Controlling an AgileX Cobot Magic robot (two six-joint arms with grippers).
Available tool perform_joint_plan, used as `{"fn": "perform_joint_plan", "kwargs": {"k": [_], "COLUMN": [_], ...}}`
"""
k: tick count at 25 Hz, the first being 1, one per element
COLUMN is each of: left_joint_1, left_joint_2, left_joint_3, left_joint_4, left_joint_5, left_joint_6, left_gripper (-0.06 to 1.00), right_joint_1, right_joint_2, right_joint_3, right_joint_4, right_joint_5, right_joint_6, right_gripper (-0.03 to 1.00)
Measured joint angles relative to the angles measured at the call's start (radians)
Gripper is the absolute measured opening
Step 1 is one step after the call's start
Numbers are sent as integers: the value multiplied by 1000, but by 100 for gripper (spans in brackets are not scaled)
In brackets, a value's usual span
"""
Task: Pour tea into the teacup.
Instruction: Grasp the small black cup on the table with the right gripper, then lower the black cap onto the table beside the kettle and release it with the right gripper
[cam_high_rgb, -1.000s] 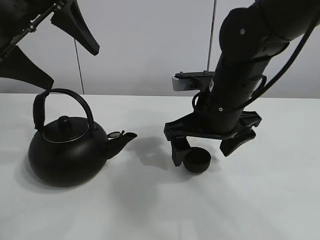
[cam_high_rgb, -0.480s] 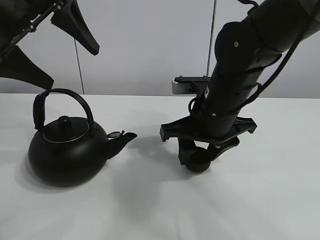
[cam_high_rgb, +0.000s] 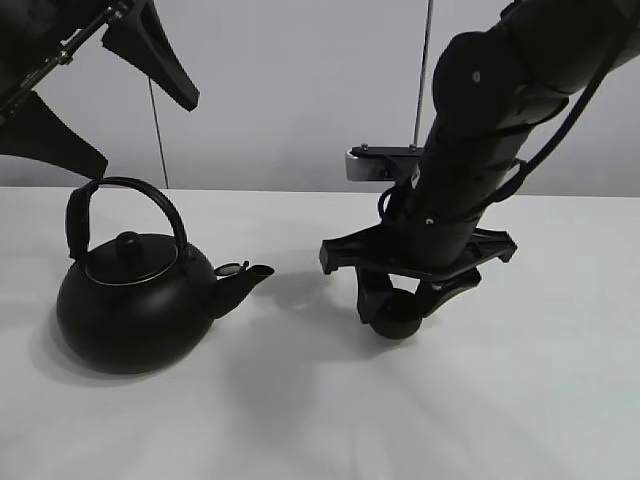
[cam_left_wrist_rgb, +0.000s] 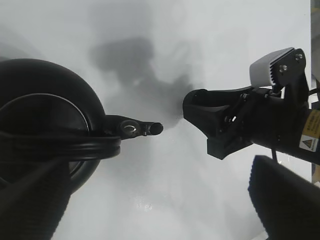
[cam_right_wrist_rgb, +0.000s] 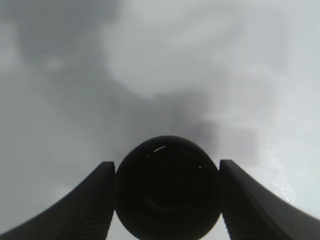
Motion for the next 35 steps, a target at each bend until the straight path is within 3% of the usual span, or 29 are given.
{"fn": "perform_joint_plan", "kwargs": {"k": [12, 31, 35], "left_joint_1": [0, 0, 0], "left_joint_2": [0, 0, 0], "left_joint_3": [0, 0, 0], "left_joint_4": [0, 0, 0], "left_joint_5": [0, -2, -2], "left_joint_6": [0, 0, 0], "left_gripper": [69, 69, 69], "right_joint_1": [119, 159, 159], "right_joint_2": [48, 134, 134], "right_joint_3": [-192, -202, -202], "right_joint_4": [15, -19, -17], "right_joint_5": [119, 104, 104], "right_joint_6": [-3, -3, -3], "right_gripper": [40, 41, 59]}}
